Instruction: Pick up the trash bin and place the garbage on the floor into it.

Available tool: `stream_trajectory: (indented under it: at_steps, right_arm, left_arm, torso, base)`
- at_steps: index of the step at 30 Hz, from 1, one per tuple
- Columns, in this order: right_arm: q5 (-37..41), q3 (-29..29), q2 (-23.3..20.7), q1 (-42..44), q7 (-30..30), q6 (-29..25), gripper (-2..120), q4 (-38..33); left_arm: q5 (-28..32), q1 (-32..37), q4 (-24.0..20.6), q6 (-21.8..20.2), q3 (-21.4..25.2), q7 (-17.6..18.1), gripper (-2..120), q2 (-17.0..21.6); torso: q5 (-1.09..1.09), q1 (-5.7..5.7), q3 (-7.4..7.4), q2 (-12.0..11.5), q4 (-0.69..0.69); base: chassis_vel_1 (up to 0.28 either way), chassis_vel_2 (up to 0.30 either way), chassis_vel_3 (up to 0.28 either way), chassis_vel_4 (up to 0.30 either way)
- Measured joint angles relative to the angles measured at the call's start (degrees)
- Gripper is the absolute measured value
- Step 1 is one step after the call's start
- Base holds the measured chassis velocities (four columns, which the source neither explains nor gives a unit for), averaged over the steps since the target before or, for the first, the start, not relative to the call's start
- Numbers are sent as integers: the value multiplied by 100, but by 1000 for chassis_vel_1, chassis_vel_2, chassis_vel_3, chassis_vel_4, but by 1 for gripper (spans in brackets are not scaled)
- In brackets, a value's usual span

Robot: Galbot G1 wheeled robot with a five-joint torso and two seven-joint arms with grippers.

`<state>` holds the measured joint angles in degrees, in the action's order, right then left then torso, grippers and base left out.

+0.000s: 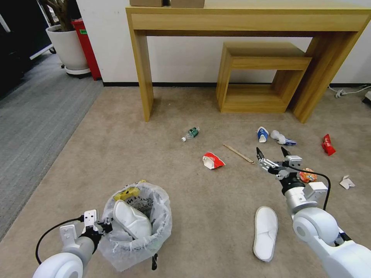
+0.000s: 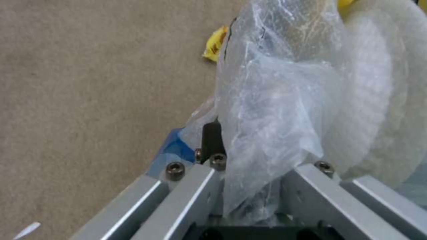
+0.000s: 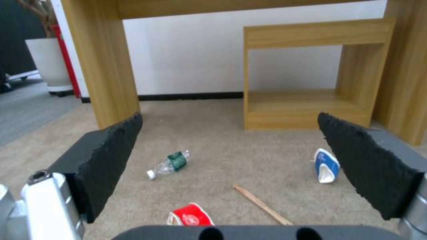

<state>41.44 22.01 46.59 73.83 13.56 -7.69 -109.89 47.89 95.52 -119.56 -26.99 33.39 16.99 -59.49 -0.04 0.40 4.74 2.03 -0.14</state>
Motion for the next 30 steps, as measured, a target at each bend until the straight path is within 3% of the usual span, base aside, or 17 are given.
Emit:
stream_trajectory:
  at_steps: [16, 30]
  right_arm:
    - [20, 2, -35, -9, 63, 93, 100, -85]
    - [383, 44, -67, 76, 574, 459, 100, -161]
  left_arm:
    - [-165, 232, -63, 25, 11, -81, 1, -42]
    - [-157, 207, -78, 26, 9, -85, 1, -56]
  torso:
    - [0, 0, 0, 1, 0]
    - [0, 1, 0, 1, 0]
  base:
    - [0, 0, 0, 0]
    - [0, 0, 0, 0]
